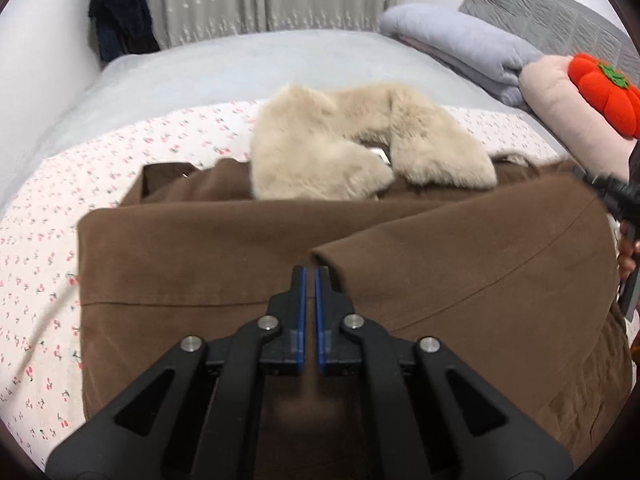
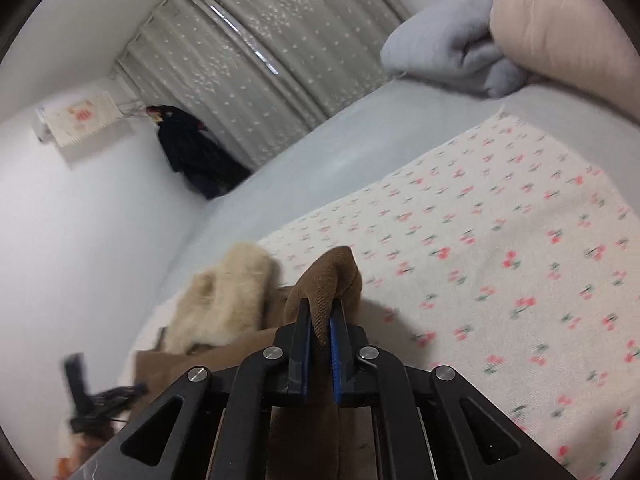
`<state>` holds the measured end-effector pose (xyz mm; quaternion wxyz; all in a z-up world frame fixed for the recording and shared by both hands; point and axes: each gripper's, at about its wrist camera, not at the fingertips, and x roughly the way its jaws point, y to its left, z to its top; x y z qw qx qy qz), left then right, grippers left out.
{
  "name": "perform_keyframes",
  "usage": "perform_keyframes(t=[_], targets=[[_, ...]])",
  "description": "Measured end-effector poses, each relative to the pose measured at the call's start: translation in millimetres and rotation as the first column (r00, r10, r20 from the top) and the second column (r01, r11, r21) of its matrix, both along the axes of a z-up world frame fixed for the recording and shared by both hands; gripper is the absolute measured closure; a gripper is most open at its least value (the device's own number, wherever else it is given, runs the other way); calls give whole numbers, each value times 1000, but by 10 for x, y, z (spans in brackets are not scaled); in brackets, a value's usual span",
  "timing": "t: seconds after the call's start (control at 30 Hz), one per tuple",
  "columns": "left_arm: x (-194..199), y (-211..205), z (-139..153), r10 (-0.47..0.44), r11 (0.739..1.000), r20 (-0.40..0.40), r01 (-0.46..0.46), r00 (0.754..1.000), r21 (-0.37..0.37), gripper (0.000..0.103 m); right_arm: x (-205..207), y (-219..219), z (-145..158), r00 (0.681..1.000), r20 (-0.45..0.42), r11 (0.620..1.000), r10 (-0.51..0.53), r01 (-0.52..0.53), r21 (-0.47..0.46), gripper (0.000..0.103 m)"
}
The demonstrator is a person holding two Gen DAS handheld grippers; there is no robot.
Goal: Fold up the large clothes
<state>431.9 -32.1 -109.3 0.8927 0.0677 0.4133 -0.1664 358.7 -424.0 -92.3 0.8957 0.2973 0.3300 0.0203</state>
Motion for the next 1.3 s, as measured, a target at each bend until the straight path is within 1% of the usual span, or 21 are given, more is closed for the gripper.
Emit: perform_keyframes(t=[0.07, 0.1, 0.17, 0.2, 0.23, 0.3, 0.37, 0.47, 0.57, 0.6, 0.63, 0.67, 0.77, 0.83, 0.9, 0.97, 1.03, 1.1, 1.17, 1.27, 1.3], targets=[[48, 5, -27, 5, 1000, -40, -5, 999, 7, 97, 92, 7, -136, 997, -78, 999, 31, -32, -15, 94], [60, 13, -34, 3, 1000, -57, -3, 998, 1, 94, 83, -1, -131, 996, -82, 999, 31, -32, -15, 88], [86, 58, -44, -6, 1000, -103, 3, 995, -27, 74, 14, -41, -62, 997, -79, 1000, 28, -27, 10, 76], [89, 102, -28, 3, 999, -117, -9, 993, -53, 57, -34, -62, -16, 997, -73, 999, 37, -35, 22, 63], [84, 136, -3, 13, 997, -114, -21, 993, -72, 50, -94, -71, 40, 997, -64, 999, 46, -44, 27, 48], [66, 201, 53, -1, 990, -113, -15, 994, -144, 45, -245, -59, 143, 996, -45, 997, 78, -78, 7, 42], [77, 219, 71, -19, 981, -133, -7, 991, -192, 40, -398, 8, 229, 990, -64, 991, 129, -131, -24, 42], [157, 140, -16, -31, 989, -164, 6, 986, -150, 39, -668, 122, 261, 976, -70, 977, 206, -208, -33, 38], [200, 27, -156, -31, 995, -193, 12, 981, -101, 42, -1018, 299, 220, 957, -109, 955, 268, -279, -100, 31], [179, -12, -150, -45, 993, -175, 25, 984, -112, 62, -1110, 380, 187, 949, -130, 944, 287, -304, -132, 30], [164, -43, -140, -64, 991, -174, 42, 983, -128, 96, -1176, 485, 146, 938, -162, 926, 308, -334, -174, 30], [151, -87, -135, -70, 991, -180, 48, 981, -127, 97, -1232, 606, 102, 925, -197, 903, 324, -364, -227, 30], [32, -177, -11, -51, 994, -105, 40, 993, -105, 99, -1290, 909, 11, 903, -258, 826, 344, -422, -373, 30], [-23, -105, 121, -14, 990, -48, 7, 999, -140, 99, -1270, 1002, -3, 908, -263, 804, 327, -413, -427, 31], [-42, 55, 202, 40, 978, -4, -40, 999, -207, 99, -1237, 1001, 7, 919, -242, 821, 310, -388, -418, 31], [31, 121, 97, 95, 982, 1, -93, 995, -162, 99, -1176, 931, -38, 930, -237, 846, 281, -356, -397, 31], [191, 158, -246, 130, 987, -91, -138, 987, -88, 98, -1090, 832, -185, 929, -289, 856, 231, -335, -393, 31], [187, 192, -379, 133, 986, -101, -142, 986, -90, 96, -1104, 683, -295, 933, -283, 890, 220, -311, -333, 31], [135, 197, -312, 140, 986, -83, -147, 987, -78, 94, -1174, 612, -255, 939, -276, 906, 203, -287, -310, 31], [30, 262, -121, 152, 983, -50, -156, 987, -99, 80, -1253, 621, -90, 942, -254, 906, 220, -294, -305, 31], [-28, 308, -19, 154, 980, -22, -155, 988, -128, 70, -1274, 634, -10, 946, -232, 903, 224, -292, -317, 32]])
